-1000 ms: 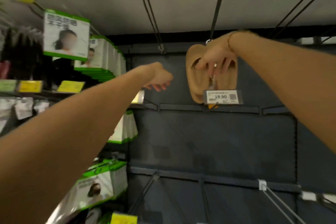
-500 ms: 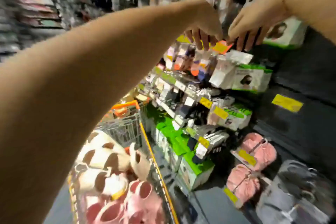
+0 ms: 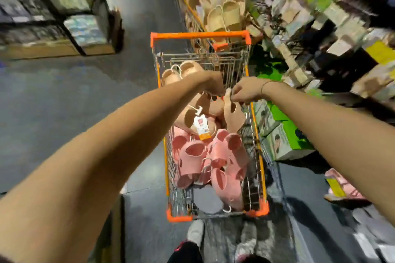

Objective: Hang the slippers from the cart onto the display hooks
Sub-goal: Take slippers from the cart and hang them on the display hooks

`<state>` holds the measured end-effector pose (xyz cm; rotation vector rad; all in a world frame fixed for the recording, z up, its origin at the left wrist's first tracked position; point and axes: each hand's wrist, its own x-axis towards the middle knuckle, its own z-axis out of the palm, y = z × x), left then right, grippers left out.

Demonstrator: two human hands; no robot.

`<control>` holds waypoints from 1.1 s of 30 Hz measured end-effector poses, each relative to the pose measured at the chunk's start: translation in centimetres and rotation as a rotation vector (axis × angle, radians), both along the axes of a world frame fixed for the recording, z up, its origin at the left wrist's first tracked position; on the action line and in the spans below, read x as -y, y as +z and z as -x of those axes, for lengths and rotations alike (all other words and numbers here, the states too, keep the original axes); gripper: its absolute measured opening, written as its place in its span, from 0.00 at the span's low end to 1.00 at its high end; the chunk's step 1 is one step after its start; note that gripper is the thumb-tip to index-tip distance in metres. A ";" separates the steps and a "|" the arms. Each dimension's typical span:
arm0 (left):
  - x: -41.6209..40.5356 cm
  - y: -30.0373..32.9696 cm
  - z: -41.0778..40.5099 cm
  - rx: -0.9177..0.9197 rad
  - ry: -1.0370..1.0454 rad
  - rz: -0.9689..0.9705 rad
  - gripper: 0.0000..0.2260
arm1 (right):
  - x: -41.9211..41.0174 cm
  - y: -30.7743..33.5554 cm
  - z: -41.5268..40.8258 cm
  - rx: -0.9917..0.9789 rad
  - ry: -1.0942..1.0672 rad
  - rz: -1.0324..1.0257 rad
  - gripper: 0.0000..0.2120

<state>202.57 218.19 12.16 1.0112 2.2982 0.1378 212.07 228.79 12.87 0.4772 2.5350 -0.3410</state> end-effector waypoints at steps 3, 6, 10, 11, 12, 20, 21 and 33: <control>0.7 -5.6 -0.5 -0.041 -0.006 0.101 0.11 | 0.3 -5.6 0.3 0.010 -0.052 0.048 0.13; 1.0 -9.7 -1.2 0.055 0.060 0.044 0.10 | 0.2 -11.3 0.3 0.028 -0.115 0.082 0.21; 1.7 -14.4 -3.5 0.144 0.087 0.021 0.05 | 0.1 -16.3 -1.3 0.034 -0.180 0.075 0.26; 1.7 -15.8 -4.1 0.144 0.077 0.027 0.07 | 0.2 -17.0 -2.1 0.070 -0.181 0.081 0.27; 1.8 -17.3 -4.8 0.147 0.081 0.037 0.08 | 0.5 -17.6 -3.1 0.140 -0.163 0.090 0.22; 3.5 -25.0 -11.7 0.144 -0.023 0.172 0.09 | 0.5 -22.9 -7.5 0.189 -0.091 0.052 0.21; 4.3 -25.7 -12.4 0.129 -0.031 0.199 0.08 | 0.7 -23.1 -7.7 0.195 -0.082 0.041 0.21; 7.6 -32.0 -16.7 0.378 0.263 0.138 0.15 | 1.3 -27.4 -10.5 0.127 -0.036 -0.118 0.17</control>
